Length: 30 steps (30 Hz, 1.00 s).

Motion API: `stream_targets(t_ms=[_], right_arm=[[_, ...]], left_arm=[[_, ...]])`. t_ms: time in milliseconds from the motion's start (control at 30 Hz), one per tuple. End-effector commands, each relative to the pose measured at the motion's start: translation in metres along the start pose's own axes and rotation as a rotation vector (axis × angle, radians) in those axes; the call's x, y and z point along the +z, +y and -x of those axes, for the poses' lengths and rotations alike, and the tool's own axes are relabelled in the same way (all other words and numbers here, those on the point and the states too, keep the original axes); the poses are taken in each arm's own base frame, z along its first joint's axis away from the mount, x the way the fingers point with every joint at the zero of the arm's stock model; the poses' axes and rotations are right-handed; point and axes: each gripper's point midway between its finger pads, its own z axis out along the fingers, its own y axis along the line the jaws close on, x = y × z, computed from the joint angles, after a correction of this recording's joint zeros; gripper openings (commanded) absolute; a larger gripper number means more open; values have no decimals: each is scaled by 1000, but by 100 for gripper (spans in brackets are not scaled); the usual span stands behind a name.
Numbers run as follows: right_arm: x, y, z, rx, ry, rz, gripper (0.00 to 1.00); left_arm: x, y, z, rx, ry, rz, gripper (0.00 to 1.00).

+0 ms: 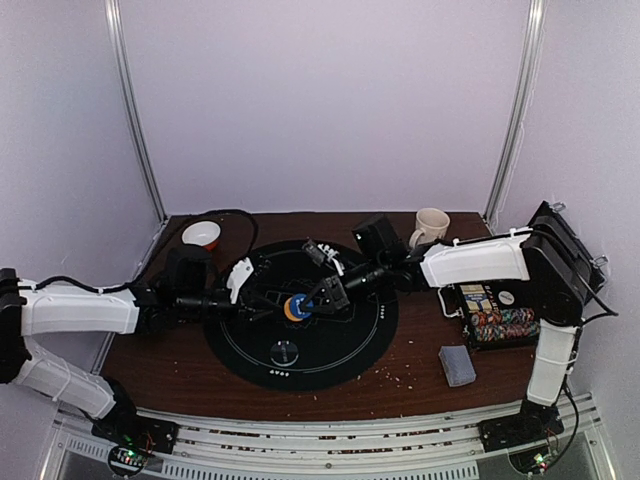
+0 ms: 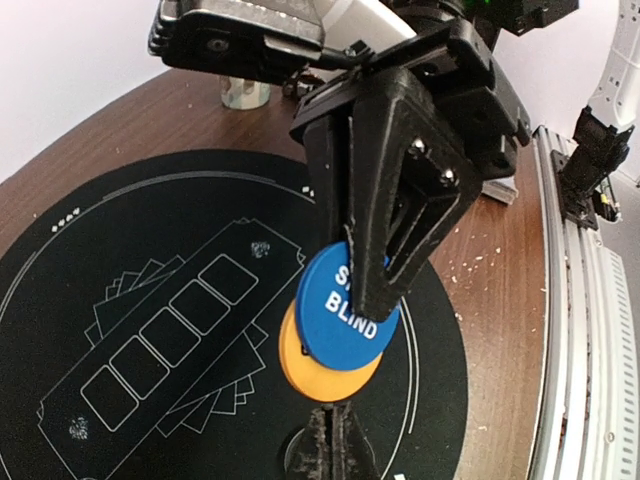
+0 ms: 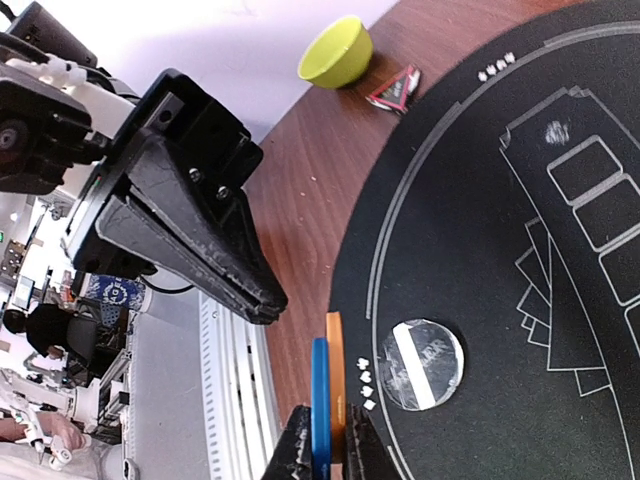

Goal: Distribute texas hold em gaming equipment
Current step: Pick up the big blind button.

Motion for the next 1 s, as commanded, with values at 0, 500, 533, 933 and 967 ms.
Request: stream_targets(t_ms=[0,500,533,933,967], right_arm=[[10,-14,-2,28,5,22,0],[-2,69,11,-213,16,199,0],[-2,72,13,-221,16,204,0],[-3,79,11,-241,21,198,0],[-3,79,11,-242,21,197,0]], left_arm=[[6,12,-3,-35,-14,-58,0],[-25,-40,39,7,-175,-490,59],[-26,-39,41,14,-180,-476,59],[-31,-49,29,23,-146,-522,21],[-32,-50,28,19,-143,-528,25]])
